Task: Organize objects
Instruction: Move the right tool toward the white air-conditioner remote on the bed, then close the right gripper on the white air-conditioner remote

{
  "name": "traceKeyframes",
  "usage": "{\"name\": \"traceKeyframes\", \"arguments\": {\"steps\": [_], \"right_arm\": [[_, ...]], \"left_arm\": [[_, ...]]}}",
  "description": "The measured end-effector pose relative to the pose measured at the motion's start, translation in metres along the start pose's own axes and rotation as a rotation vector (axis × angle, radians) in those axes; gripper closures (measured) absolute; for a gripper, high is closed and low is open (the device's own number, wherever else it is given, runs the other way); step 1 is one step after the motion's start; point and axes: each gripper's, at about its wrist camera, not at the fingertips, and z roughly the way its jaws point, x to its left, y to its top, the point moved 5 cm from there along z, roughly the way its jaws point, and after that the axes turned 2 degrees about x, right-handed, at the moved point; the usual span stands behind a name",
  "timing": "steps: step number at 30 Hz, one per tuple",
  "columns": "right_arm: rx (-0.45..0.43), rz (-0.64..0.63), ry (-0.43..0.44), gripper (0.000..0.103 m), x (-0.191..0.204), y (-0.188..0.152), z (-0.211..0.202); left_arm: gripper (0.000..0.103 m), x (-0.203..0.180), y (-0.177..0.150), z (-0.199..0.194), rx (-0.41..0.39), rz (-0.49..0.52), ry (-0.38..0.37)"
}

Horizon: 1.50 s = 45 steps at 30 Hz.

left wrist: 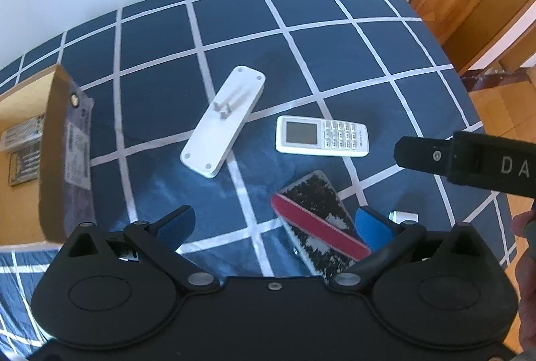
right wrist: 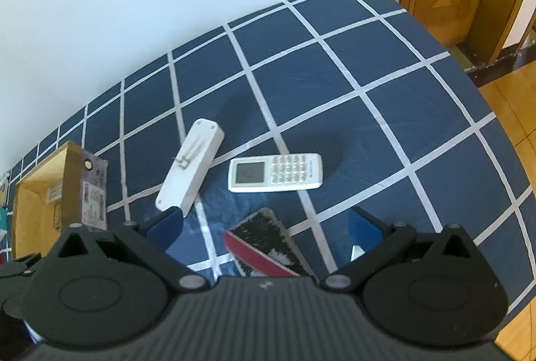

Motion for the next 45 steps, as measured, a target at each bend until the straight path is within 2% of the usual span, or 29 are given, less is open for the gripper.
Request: {"name": "traceKeyframes", "arguments": {"steps": [8, 17, 26, 33, 38, 43, 45], "right_arm": [[0.053, 0.028, 0.003, 0.0, -0.025, 0.032, 0.037], [0.159, 0.05, 0.02, 0.0, -0.04, 0.054, 0.1], [0.254, 0.061, 0.021, 0.0, -0.05, 0.062, 0.151], [0.299, 0.066, 0.038, 0.001, -0.051, 0.064, 0.178], [0.322, 0.06, 0.041, 0.007, -0.05, 0.063, 0.191], [0.334, 0.052, 0.037, 0.013, -0.051, 0.063, 0.198], [0.339, 0.052, 0.033, 0.016, -0.051, 0.063, 0.199]], "left_arm": [[0.0, -0.011, 0.034, 0.039, 0.061, 0.014, 0.019], [0.0, -0.019, 0.063, 0.098, 0.15, 0.038, 0.008], [0.0, -0.023, 0.077, 0.148, 0.216, 0.055, -0.021], [0.0, -0.024, 0.079, 0.171, 0.26, 0.055, -0.036], [0.001, -0.028, 0.078, 0.181, 0.279, 0.063, -0.054], [0.006, -0.031, 0.08, 0.185, 0.283, 0.065, -0.077], [0.015, -0.031, 0.08, 0.187, 0.288, 0.064, -0.085]]}}
